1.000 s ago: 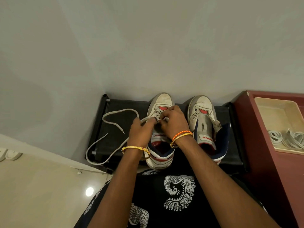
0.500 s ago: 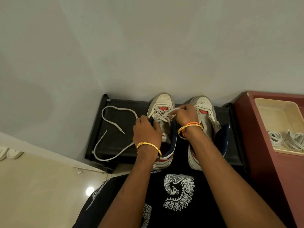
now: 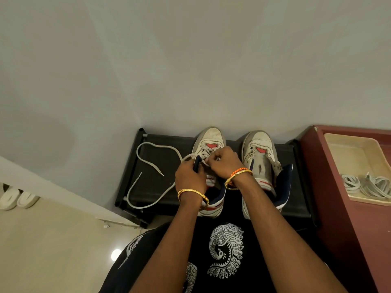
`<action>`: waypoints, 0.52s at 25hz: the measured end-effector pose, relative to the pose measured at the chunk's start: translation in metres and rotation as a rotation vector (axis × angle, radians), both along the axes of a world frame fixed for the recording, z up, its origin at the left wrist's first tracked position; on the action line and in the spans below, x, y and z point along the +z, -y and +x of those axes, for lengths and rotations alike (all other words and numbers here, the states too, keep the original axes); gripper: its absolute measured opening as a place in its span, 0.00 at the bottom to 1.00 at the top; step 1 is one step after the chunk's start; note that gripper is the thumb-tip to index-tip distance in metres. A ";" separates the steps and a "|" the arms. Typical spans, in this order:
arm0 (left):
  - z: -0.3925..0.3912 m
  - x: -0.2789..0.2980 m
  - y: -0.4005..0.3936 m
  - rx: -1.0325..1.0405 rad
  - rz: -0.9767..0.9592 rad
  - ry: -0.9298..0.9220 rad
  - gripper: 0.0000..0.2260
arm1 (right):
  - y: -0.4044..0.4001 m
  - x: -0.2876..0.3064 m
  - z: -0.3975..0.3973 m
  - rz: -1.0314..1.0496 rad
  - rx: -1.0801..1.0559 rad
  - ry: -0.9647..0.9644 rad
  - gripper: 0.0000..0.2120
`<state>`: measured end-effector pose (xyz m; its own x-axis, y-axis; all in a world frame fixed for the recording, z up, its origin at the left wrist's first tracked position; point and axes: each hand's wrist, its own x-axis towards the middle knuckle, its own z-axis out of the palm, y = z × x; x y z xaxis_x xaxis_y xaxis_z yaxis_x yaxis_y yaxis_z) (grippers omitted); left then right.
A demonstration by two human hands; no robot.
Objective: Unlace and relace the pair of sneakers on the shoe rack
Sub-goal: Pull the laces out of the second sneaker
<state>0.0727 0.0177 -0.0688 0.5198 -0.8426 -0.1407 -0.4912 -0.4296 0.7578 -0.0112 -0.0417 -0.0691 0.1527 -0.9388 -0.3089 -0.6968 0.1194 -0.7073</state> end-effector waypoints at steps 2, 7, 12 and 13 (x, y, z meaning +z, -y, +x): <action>0.000 0.000 0.000 0.002 -0.010 -0.011 0.09 | -0.003 0.005 0.000 0.003 -0.012 -0.024 0.08; 0.000 0.000 -0.001 0.013 -0.025 -0.026 0.08 | -0.007 0.009 0.004 -0.056 0.017 -0.031 0.04; -0.001 -0.001 -0.002 0.037 -0.039 -0.030 0.08 | -0.012 0.037 -0.010 -0.054 -0.227 0.542 0.09; -0.001 -0.001 -0.002 0.033 -0.037 -0.022 0.09 | -0.010 0.049 -0.017 -0.051 -0.287 0.713 0.10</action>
<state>0.0719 0.0193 -0.0699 0.5443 -0.8301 -0.1212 -0.4606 -0.4165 0.7838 -0.0281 -0.0314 -0.0201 0.0471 -0.9821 -0.1826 -0.0170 0.1820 -0.9832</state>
